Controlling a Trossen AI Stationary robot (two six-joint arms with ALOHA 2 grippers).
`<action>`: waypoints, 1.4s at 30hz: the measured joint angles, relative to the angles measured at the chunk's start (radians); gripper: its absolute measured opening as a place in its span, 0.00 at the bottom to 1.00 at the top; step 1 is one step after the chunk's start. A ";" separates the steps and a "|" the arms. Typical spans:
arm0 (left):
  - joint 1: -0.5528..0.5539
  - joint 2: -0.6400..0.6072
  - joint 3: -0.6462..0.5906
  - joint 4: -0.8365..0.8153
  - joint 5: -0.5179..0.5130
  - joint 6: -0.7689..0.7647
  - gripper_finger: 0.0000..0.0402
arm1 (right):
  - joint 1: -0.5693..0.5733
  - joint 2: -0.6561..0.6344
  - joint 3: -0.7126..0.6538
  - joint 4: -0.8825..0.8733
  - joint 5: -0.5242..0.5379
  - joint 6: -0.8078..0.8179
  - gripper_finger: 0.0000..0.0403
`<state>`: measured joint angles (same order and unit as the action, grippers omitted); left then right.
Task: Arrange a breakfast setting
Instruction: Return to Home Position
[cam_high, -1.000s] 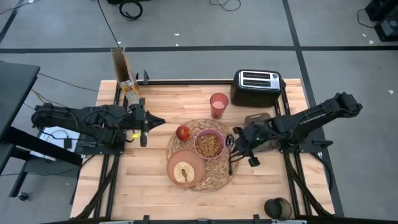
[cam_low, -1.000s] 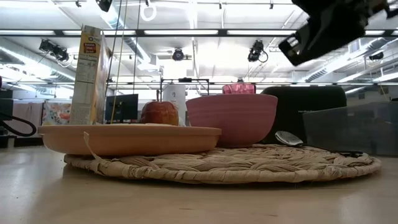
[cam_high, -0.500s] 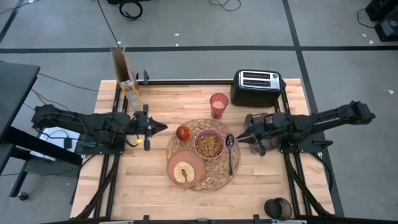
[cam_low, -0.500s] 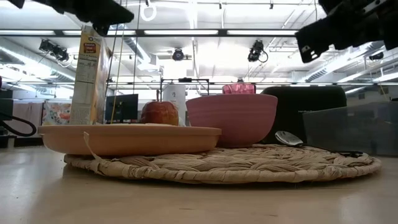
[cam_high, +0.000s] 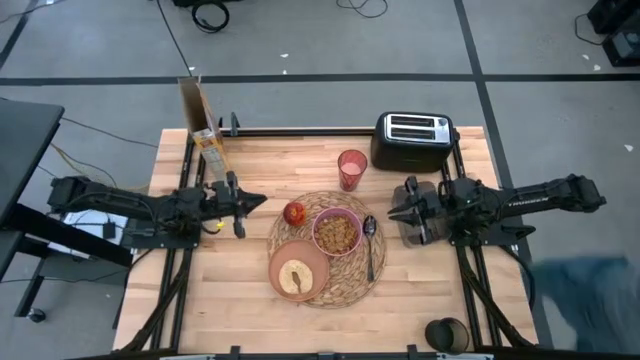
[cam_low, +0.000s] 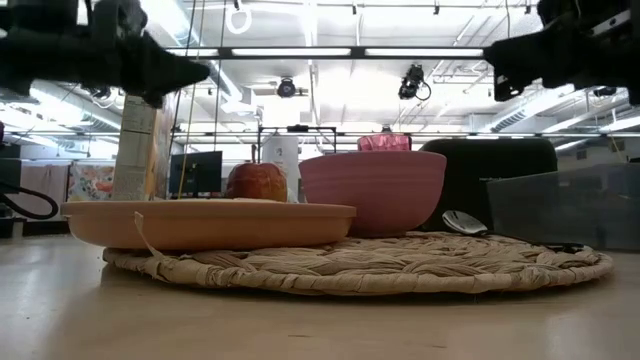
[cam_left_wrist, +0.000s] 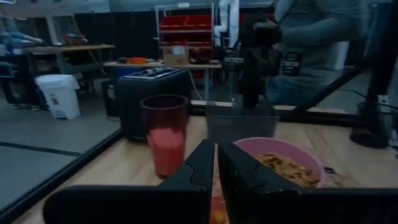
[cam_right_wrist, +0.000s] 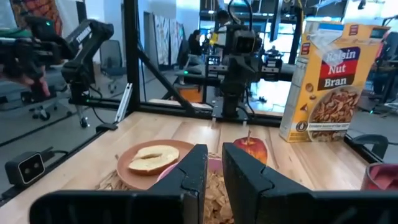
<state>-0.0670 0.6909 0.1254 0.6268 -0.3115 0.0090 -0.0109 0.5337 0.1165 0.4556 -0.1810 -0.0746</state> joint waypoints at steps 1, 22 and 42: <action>0.008 -0.015 -0.017 0.009 0.000 0.005 0.07 | 0.000 -0.019 -0.012 0.000 0.001 -0.002 0.15; 0.018 -0.602 -0.116 -0.535 0.150 -0.017 0.07 | -0.002 -0.350 -0.110 -0.113 0.029 0.033 0.15; 0.019 -0.673 -0.116 -0.568 0.283 -0.001 0.07 | -0.002 -0.347 -0.110 -0.210 0.005 0.093 0.15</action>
<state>-0.0483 0.0178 0.0090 0.0585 -0.0288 0.0083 -0.0128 0.1869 0.0063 0.2452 -0.1758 0.0184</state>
